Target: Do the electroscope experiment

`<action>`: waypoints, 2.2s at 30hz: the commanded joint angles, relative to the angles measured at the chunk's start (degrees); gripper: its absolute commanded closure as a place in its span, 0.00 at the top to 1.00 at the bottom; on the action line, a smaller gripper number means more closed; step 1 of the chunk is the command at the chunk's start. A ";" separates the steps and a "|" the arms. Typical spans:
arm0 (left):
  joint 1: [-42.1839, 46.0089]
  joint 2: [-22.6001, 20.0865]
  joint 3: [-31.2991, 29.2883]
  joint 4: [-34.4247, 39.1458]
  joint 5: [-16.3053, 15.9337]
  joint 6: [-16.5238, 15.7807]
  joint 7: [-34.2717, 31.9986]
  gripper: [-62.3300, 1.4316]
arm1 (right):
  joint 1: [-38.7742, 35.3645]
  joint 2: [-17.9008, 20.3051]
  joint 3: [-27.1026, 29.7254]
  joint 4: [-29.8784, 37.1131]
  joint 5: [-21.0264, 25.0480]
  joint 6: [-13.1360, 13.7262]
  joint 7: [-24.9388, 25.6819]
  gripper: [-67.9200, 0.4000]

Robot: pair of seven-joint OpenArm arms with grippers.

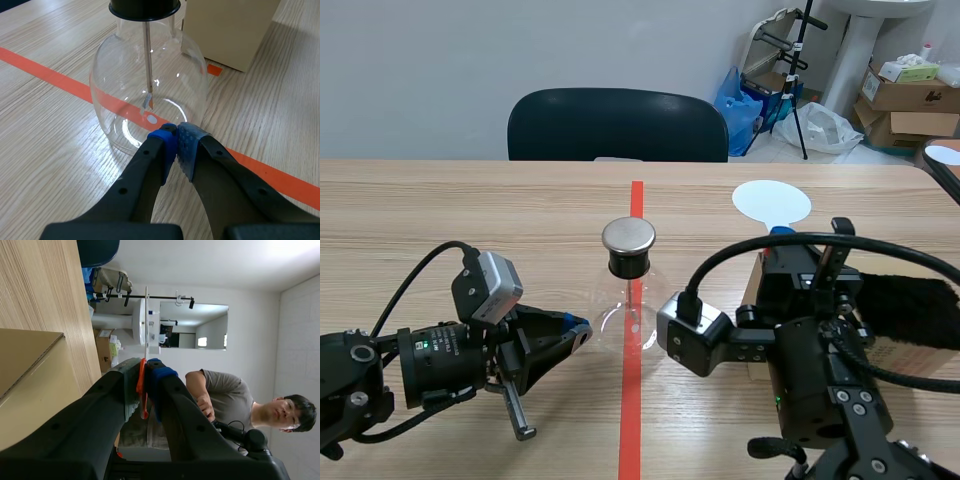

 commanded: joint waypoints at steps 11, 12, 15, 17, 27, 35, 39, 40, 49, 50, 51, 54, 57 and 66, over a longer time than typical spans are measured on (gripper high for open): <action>0.00 -0.20 -0.48 1.11 -0.59 -0.11 -0.63 0.07 | 0.98 0.61 0.52 0.22 -0.39 -0.61 11.26 0.02; 0.00 -0.20 -0.48 1.11 -0.59 -0.11 -0.63 0.07 | 0.98 0.61 0.52 0.22 -0.39 -0.61 12.59 0.02; 0.00 -0.20 -0.48 1.11 -0.59 -0.11 -0.63 0.07 | 0.98 0.61 0.52 0.22 -0.39 -0.61 16.74 0.02; 0.00 -0.20 -0.48 1.11 -0.59 -0.11 -0.63 0.07 | 0.98 0.61 0.52 0.22 -0.39 -0.61 19.61 0.02; 0.00 -0.20 -0.48 1.11 -0.59 -0.11 -0.63 0.07 | 0.98 0.61 0.52 0.22 -0.42 -0.61 28.76 0.02; 0.00 -0.20 -0.48 1.11 -0.59 -0.11 -0.63 0.07 | 0.98 0.61 0.52 0.22 -0.42 -0.61 28.92 0.02; 0.00 -0.20 -0.48 1.11 -0.59 -0.11 -0.63 0.07 | 0.98 0.61 0.52 0.22 -0.42 -0.61 28.92 0.02; 0.00 -0.20 -0.48 1.11 -0.59 -0.11 -0.63 0.07 | 0.98 0.61 0.52 0.22 -0.42 -0.61 28.92 0.02; 0.00 -0.20 -0.48 1.11 -0.59 -0.11 -0.63 0.07 | 0.98 0.61 0.52 0.22 -0.42 -0.61 28.92 0.02; 0.00 -0.20 -0.48 1.11 -0.59 -0.11 -0.63 0.07 | 0.98 0.61 0.52 0.22 -0.42 -0.61 28.92 0.02; 0.00 -0.20 -0.48 1.11 -0.59 -0.11 -0.63 0.07 | 0.98 0.61 0.52 0.22 -0.42 -0.61 28.92 0.02; 0.00 -0.20 -0.48 1.11 -0.59 -0.11 -0.63 0.07 | 0.98 0.61 0.52 0.22 -0.42 -0.61 28.92 0.02; 0.00 -0.20 -0.48 1.11 -0.59 -0.11 -0.63 0.07 | 0.98 0.61 0.52 0.22 -0.42 -0.61 28.89 0.02; 0.00 -0.20 -0.48 1.11 -0.59 -0.11 -0.63 0.07 | 0.98 0.61 0.52 0.22 -0.42 -0.61 28.59 0.02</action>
